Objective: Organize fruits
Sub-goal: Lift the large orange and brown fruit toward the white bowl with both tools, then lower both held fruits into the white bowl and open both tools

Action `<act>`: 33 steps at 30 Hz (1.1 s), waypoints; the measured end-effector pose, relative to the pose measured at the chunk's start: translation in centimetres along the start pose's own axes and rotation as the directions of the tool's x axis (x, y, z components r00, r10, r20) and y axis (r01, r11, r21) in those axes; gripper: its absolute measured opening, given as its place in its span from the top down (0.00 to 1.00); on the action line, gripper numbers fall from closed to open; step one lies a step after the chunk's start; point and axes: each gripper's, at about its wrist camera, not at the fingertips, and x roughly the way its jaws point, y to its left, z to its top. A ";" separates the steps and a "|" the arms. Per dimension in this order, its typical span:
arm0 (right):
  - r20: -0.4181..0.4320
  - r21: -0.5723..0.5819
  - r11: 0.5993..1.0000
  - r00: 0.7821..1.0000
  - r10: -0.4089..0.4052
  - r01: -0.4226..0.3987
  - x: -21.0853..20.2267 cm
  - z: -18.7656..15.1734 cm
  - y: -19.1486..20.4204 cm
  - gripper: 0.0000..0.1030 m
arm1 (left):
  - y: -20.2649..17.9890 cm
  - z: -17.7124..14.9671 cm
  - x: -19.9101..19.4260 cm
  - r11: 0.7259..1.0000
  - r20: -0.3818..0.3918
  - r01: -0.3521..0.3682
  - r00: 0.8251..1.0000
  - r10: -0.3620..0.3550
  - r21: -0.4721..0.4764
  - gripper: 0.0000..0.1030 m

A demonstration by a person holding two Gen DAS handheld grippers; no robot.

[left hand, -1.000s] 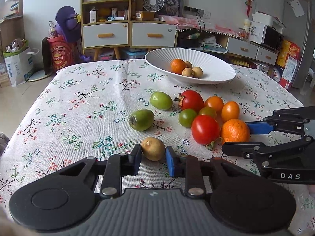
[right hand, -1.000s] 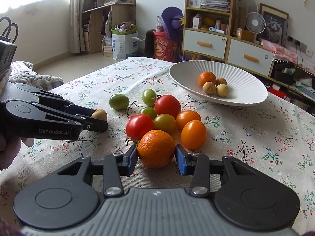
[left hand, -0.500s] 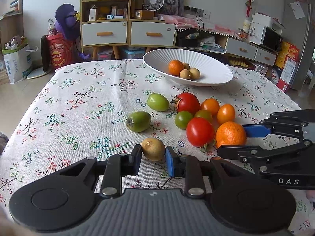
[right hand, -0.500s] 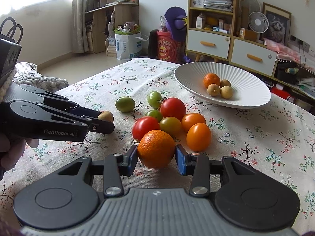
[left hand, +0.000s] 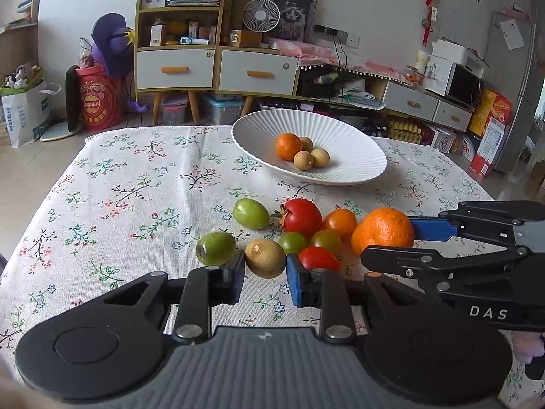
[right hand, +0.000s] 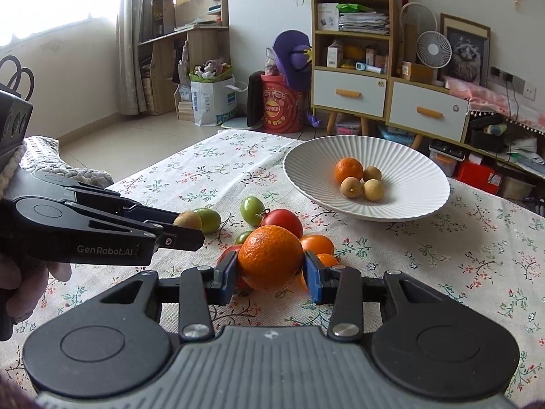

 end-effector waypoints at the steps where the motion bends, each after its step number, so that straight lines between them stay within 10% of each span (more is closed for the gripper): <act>1: 0.003 0.004 1.000 1.000 -0.003 0.003 0.0 0.2 -0.2 0.64 | -0.2 0.2 0.0 1.000 0.003 0.003 1.000 -0.003 -0.002 0.85; 33: -0.013 0.155 0.981 0.993 -0.114 0.114 6.3 4.1 -11.2 0.64 | -2.5 7.8 9.5 0.999 -0.019 -0.018 1.000 0.018 0.045 0.85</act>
